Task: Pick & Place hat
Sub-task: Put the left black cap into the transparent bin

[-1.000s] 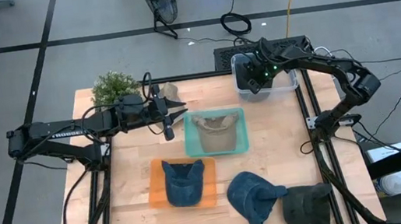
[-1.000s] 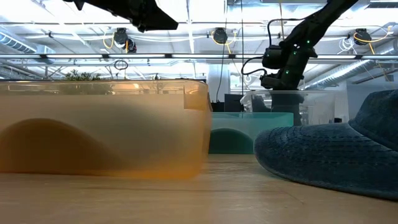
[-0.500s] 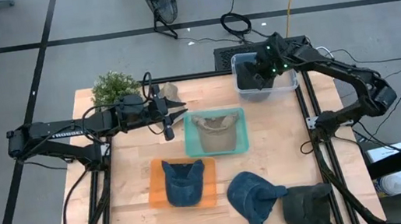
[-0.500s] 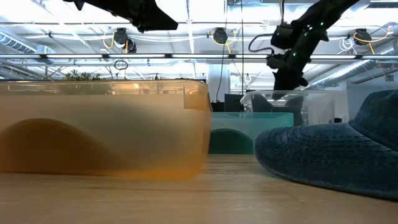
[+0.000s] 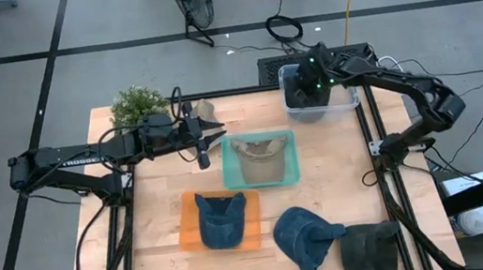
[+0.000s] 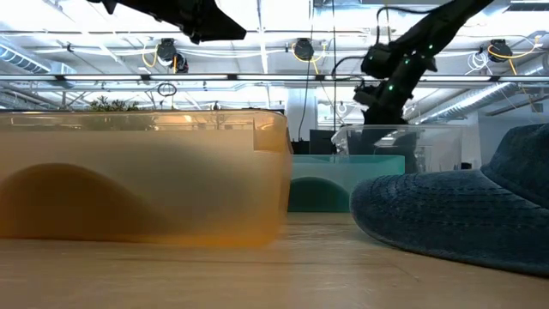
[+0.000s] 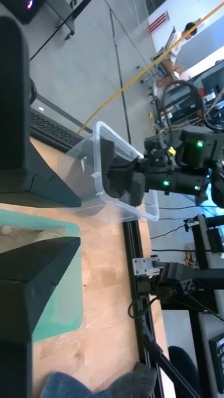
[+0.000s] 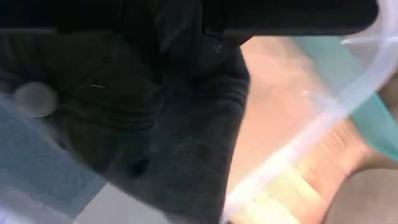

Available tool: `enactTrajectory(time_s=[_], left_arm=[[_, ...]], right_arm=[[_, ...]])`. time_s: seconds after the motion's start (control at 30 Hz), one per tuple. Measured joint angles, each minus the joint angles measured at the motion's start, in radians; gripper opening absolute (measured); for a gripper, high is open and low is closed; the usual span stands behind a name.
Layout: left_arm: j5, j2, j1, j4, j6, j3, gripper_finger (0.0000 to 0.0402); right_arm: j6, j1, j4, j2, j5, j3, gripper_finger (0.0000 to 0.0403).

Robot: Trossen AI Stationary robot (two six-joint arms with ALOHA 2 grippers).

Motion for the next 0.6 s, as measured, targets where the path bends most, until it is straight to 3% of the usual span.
enactTrajectory(time_s=[0.3, 0.6], left_arm=[[0.0, 0.0, 0.0, -0.01, 0.001, 0.0, 0.0097], [0.0, 0.0, 0.0, -0.01, 0.001, 0.0, 0.0097]], right_arm=[[-0.018, 0.003, 0.029, 0.074, 0.003, 0.002, 0.0073], [-0.029, 0.002, 0.044, -0.006, 0.006, 0.002, 0.0073]])
